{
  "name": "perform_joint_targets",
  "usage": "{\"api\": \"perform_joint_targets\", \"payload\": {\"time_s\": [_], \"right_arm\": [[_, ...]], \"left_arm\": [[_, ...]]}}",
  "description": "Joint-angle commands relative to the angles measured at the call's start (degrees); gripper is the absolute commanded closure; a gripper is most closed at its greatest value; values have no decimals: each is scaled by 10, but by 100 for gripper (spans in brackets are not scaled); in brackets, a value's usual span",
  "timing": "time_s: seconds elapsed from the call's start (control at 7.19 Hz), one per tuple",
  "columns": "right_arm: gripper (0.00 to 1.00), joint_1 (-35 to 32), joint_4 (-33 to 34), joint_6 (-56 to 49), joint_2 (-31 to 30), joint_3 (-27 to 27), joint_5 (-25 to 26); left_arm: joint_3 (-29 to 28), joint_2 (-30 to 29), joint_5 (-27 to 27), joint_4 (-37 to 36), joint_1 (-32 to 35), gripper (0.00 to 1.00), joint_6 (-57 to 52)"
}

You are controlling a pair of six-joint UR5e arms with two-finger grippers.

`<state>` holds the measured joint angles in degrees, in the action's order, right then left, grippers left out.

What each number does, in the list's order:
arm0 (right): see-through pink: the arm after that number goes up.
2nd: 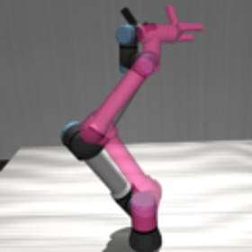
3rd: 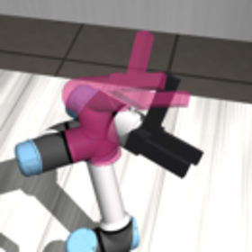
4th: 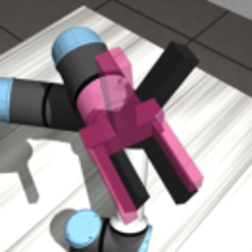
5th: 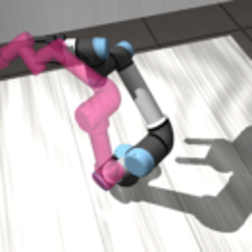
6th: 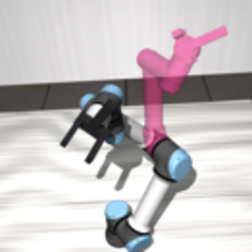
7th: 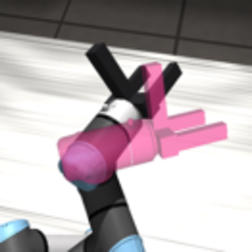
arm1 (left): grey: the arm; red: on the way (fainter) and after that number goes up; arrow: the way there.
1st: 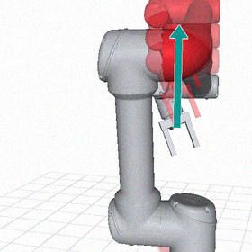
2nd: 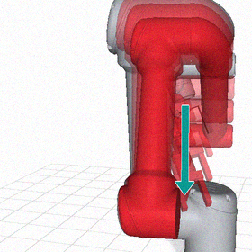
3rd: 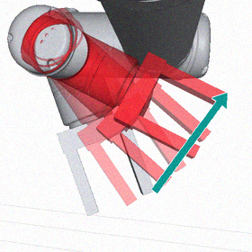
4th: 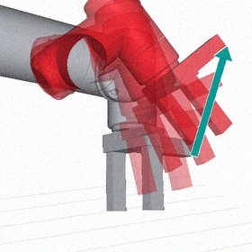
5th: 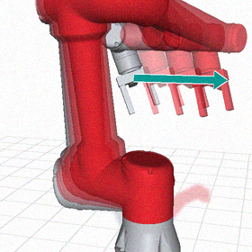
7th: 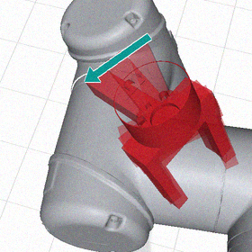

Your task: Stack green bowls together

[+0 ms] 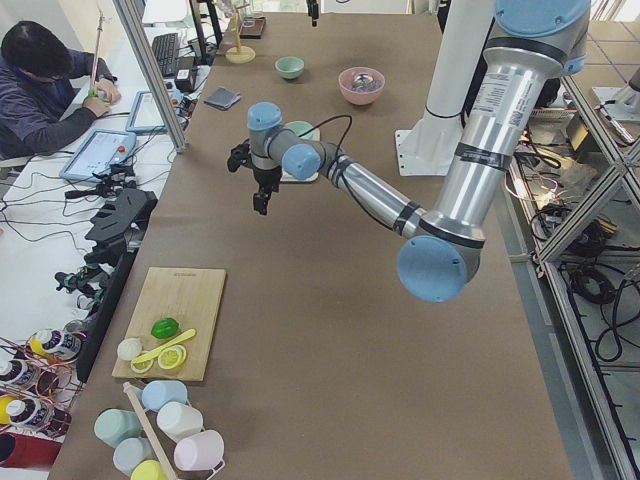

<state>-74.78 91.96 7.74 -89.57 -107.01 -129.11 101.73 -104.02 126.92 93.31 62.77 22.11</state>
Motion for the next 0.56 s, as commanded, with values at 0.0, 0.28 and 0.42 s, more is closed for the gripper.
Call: {"api": "perform_joint_targets", "payload": {"time_s": [0.0,0.28,0.42], "right_arm": [[2,-2,-1,13,64,83,10],[8,22,-57,70,122,180,24],[10,50,-174,146,124,239,31]], "left_arm": [[-56,83,15,4,45,1,-81],[-31,96,14,5,46,1,-81],[-21,108,14,5,46,1,-81]]}}
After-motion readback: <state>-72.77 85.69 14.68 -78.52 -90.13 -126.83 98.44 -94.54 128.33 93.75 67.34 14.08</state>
